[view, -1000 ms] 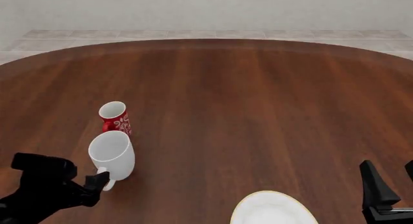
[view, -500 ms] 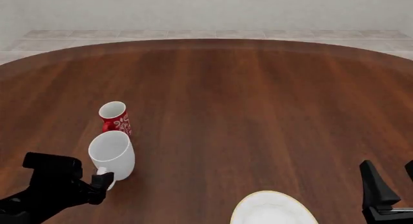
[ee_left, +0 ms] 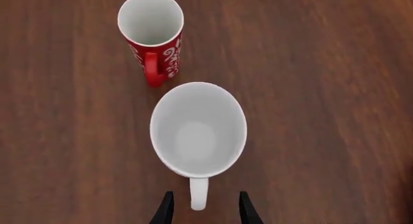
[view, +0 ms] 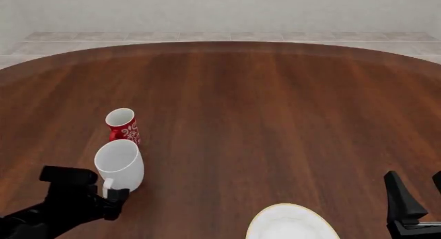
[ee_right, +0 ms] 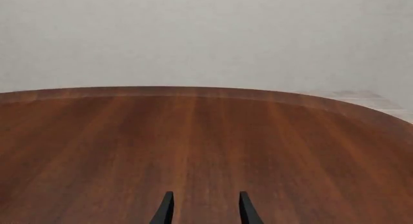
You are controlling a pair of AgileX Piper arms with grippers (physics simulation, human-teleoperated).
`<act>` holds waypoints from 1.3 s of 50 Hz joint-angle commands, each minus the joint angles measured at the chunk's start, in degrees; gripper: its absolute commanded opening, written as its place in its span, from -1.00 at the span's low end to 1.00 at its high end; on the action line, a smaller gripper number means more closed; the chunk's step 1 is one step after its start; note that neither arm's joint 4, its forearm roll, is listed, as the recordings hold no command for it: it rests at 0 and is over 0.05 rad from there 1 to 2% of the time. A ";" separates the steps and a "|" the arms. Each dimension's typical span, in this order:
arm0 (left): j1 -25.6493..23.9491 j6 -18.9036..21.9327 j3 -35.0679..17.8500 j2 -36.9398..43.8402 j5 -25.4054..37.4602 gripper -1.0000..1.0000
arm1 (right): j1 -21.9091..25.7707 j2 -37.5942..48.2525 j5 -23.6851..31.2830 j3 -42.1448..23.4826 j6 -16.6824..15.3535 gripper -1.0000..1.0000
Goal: Put the white mug on the plate.
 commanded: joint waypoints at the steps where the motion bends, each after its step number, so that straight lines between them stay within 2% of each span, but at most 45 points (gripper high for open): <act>1: -1.03 -1.12 0.05 2.96 -1.82 1.00 | -0.08 -0.10 0.02 0.05 0.08 1.00; 21: -0.19 -1.78 -0.28 3.85 -1.60 1.00 | -0.09 -0.09 0.02 0.05 0.09 1.00; 22: 0.03 -2.14 -0.40 3.09 -1.25 -1.00 | -0.08 -0.10 0.01 0.05 0.08 1.00; 26: -0.45 -2.30 -0.56 1.98 -0.10 -1.00 | -0.08 -0.09 0.02 0.05 0.06 1.00; 29: -2.28 -0.93 -0.86 -0.99 1.48 -1.00 | -0.09 -0.09 0.02 0.05 0.08 1.00; 31: -1.79 -1.94 -0.72 -0.67 1.66 -1.00 | -0.08 -0.10 0.01 0.05 0.08 1.00; 39: -2.40 -1.60 -0.99 -3.17 3.73 -1.00 | -0.07 -0.10 0.02 0.05 0.08 1.00; 52: -4.11 -0.90 -4.22 -13.45 14.56 -1.00 | -0.08 -0.09 0.02 0.05 0.07 1.00; 57: -5.45 -0.84 -5.24 -16.32 17.44 -1.00 | -0.08 -0.09 0.02 0.05 0.07 1.00; 59: -6.50 -1.50 -5.95 -17.59 18.55 -1.00 | -0.08 -0.10 0.01 0.05 0.08 1.00; 61: -10.47 -2.70 -7.18 -20.08 19.33 -1.00 | -0.09 -0.09 0.02 0.05 0.07 1.00; 62: -9.94 -3.79 -7.03 -19.50 19.45 -1.00 | -0.09 -0.08 0.02 0.05 0.09 1.00; 65: -10.38 -2.08 -7.69 -20.87 20.00 -1.00 | -0.10 -0.09 0.02 0.05 0.07 1.00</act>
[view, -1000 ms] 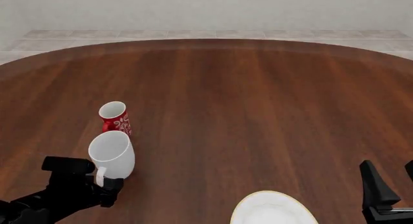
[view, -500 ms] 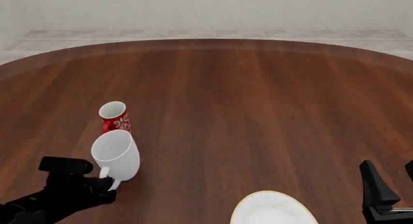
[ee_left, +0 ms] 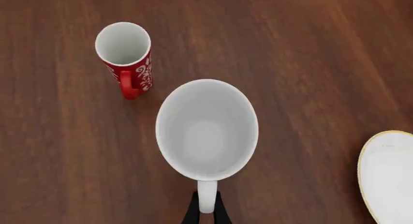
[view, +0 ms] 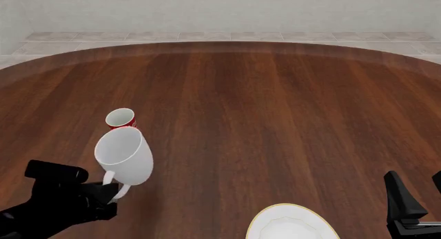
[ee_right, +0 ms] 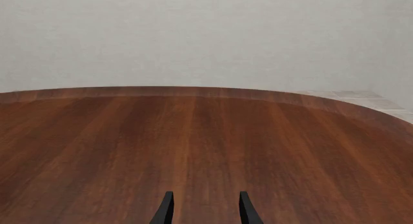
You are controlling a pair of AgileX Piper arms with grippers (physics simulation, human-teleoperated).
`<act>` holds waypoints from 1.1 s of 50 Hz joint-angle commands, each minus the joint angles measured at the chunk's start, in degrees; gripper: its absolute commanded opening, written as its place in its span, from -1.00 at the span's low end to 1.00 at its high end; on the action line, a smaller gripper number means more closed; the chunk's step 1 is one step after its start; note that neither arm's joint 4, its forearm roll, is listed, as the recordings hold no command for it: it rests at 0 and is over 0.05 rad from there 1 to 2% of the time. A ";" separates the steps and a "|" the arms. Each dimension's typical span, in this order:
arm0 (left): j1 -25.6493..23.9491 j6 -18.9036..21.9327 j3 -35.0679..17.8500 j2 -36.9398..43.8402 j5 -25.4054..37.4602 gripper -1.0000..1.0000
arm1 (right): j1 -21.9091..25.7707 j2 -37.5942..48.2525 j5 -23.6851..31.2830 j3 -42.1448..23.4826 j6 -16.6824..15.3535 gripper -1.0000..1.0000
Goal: Put the white mug on the plate.
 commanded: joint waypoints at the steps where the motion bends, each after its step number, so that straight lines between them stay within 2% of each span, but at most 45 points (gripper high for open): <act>1: -4.73 -1.08 -3.16 -5.90 4.85 -1.00 | -0.09 -0.10 0.02 0.05 0.08 1.00; 6: -9.74 -5.09 -4.97 -8.38 6.31 -1.00 | -0.09 -0.10 0.02 0.05 0.08 1.00; 8: -8.57 -2.34 -6.09 -9.06 6.79 -1.00 | -0.09 -0.09 0.02 0.05 0.08 1.00; 11: -9.58 -3.52 -6.20 -8.87 6.61 -1.00 | -0.08 -0.09 0.02 0.05 0.08 1.00; 15: -16.60 -6.60 -6.51 -9.55 5.40 -1.00 | -0.08 -0.10 0.02 0.05 0.08 1.00; 17: -18.80 -9.90 -6.39 -10.44 4.64 -1.00 | -0.08 -0.09 0.02 0.05 0.08 1.00; 18: -20.31 -9.35 -6.70 -10.35 4.23 -1.00 | -0.07 -0.10 0.01 0.05 0.08 1.00; 23: -21.61 -7.87 -7.07 -9.83 3.07 -1.00 | -0.09 -0.09 0.02 0.05 0.08 1.00; 36: -25.91 -7.80 -8.99 -8.29 2.08 -1.00 | -0.08 -0.09 0.02 0.05 0.08 1.00; 49: -29.35 -9.31 -8.51 -6.81 -1.09 -1.00 | -0.09 -0.09 0.02 0.05 0.09 1.00; 52: -30.93 -11.51 -9.11 -7.56 -1.40 -1.00 | -0.10 -0.09 0.02 0.05 0.09 1.00; 55: -31.21 -10.07 -9.00 -6.97 -1.71 -1.00 | -0.09 -0.09 0.02 0.05 0.09 1.00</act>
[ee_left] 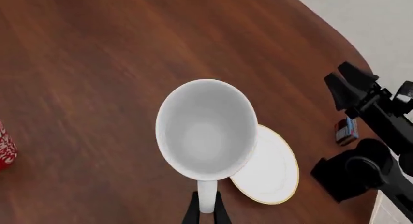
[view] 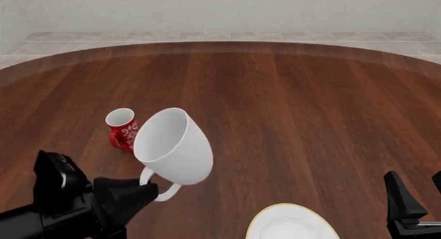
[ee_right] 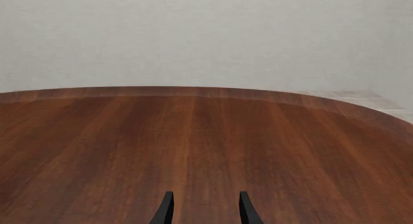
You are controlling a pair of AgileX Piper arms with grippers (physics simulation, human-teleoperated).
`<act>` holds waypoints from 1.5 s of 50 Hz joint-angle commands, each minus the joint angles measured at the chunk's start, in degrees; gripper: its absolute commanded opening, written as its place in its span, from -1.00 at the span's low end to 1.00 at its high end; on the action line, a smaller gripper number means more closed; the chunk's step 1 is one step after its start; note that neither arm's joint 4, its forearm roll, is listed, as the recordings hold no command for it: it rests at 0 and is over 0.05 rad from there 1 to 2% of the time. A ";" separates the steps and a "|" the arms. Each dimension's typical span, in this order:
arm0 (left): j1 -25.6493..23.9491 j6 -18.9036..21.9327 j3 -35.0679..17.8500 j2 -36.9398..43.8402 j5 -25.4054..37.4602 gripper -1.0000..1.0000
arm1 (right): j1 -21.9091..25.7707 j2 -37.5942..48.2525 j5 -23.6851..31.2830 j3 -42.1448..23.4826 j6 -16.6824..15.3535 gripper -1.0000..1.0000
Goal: Put the white mug on the plate.
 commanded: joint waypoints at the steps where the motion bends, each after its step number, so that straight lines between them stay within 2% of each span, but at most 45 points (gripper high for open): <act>1: -3.40 -0.25 -0.85 1.05 -1.95 -1.00 | -0.08 -0.10 0.01 0.05 0.09 1.00; 6: -4.61 -1.17 -0.82 1.00 -2.63 -1.00 | -0.08 -0.09 0.02 0.05 0.07 1.00; 35: -9.99 0.92 -0.93 9.32 -8.62 -1.00 | -0.09 -0.10 0.02 0.05 0.08 1.00; 50: -12.40 0.35 -1.64 13.69 -11.64 -1.00 | -0.08 -0.09 0.02 0.05 0.07 1.00; 75: -15.28 1.92 -5.02 18.07 -11.47 -1.00 | -0.09 -0.08 0.02 0.05 0.07 1.00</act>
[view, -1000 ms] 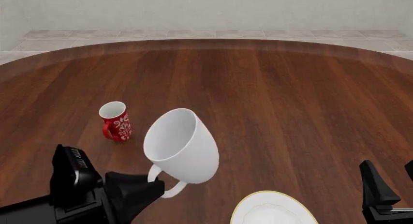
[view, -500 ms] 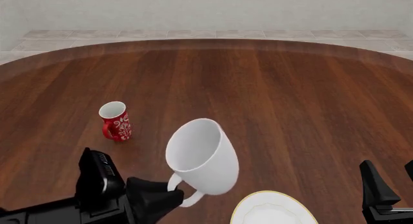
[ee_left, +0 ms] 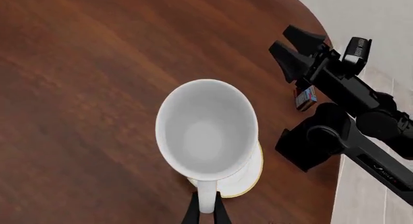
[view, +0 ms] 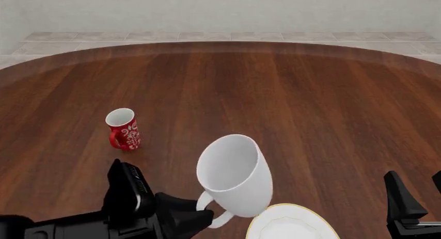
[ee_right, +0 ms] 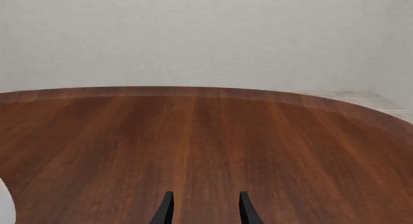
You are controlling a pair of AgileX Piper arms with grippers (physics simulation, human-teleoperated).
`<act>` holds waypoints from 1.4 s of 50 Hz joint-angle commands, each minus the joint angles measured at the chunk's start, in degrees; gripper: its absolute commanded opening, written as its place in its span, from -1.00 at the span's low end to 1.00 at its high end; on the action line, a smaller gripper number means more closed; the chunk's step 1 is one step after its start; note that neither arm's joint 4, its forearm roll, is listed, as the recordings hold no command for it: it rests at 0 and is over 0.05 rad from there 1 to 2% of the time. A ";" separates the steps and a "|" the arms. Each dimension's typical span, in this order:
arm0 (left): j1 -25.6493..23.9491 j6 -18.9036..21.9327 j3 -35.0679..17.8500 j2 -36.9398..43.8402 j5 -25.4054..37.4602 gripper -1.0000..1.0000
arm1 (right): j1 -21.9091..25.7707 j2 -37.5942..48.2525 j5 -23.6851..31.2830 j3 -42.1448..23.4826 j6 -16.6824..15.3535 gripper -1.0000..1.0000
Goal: Put the white mug on the plate.
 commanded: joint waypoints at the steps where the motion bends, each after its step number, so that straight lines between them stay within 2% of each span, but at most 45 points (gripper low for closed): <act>1: -1.27 0.80 -2.10 2.10 0.06 -1.00 | -0.09 -0.10 0.02 0.05 0.07 1.00; 23: -3.16 3.70 -4.34 7.83 -0.33 -1.00 | -0.08 -0.10 0.02 0.05 0.09 1.00; 49: -7.60 4.39 -8.38 16.77 -3.05 -1.00 | -0.09 -0.09 0.02 0.05 0.06 1.00; 70: -7.64 6.07 -7.77 20.73 -4.92 -1.00 | -0.10 -0.09 0.02 0.05 0.08 1.00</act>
